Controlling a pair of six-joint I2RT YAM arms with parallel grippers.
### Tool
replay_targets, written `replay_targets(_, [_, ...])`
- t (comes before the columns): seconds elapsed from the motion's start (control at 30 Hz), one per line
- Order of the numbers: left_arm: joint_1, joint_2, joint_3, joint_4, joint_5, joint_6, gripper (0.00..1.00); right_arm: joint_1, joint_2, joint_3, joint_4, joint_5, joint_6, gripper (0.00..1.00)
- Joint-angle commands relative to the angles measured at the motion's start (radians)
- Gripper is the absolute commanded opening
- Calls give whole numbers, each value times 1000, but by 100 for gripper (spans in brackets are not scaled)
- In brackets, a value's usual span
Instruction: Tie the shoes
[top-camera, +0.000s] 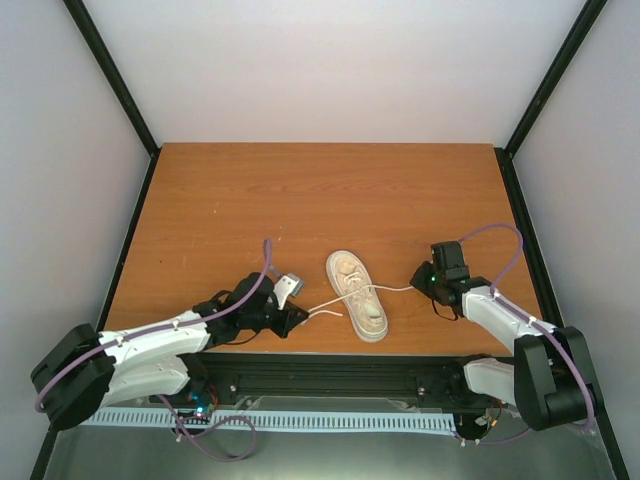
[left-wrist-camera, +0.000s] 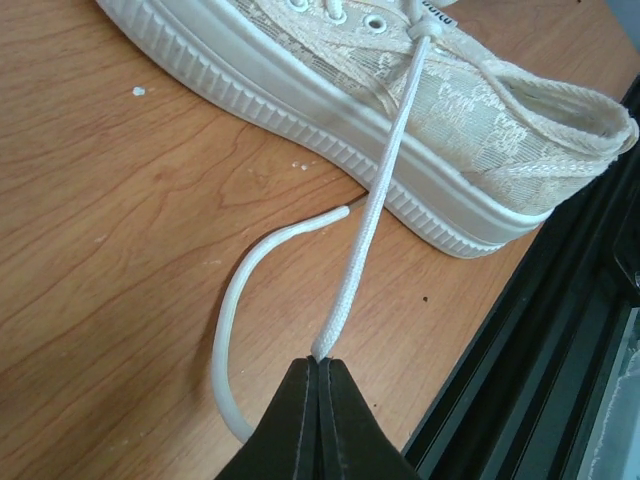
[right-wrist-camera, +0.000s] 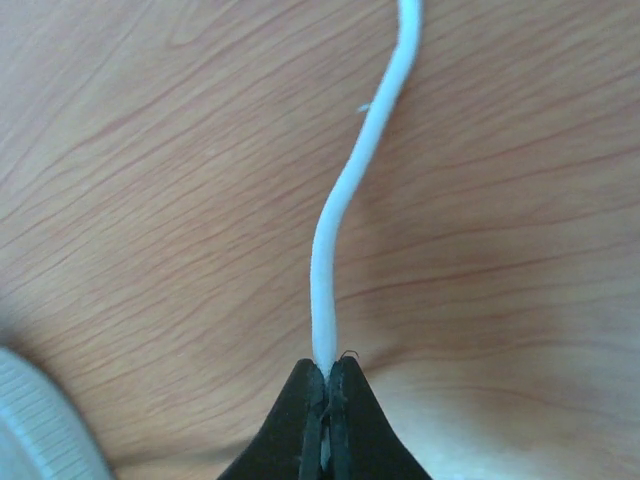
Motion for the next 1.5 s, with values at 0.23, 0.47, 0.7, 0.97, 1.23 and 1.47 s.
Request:
replay_targets(0.23, [4, 271, 165, 113, 38, 25, 10, 51, 104, 15, 25, -420, -161, 3])
replay_targets(0.47, [10, 468, 258, 214, 73, 52, 10, 149, 203, 65, 9, -525, -221, 3])
replay_targets(0.7, [36, 555, 306, 220, 54, 66, 9, 283, 285, 116, 58, -575, -202, 3])
replay_targets(0.97, [51, 436, 243, 121, -51, 91, 7, 287, 167, 113, -2, -343, -119, 3])
replay_targets(1.23, [51, 215, 125, 51, 32, 179, 26, 272, -7, 109, -49, -197, -69, 3])
replay_targets(1.47, [51, 135, 126, 22, 120, 283, 61, 261, -46, 97, -45, -210, -59, 3])
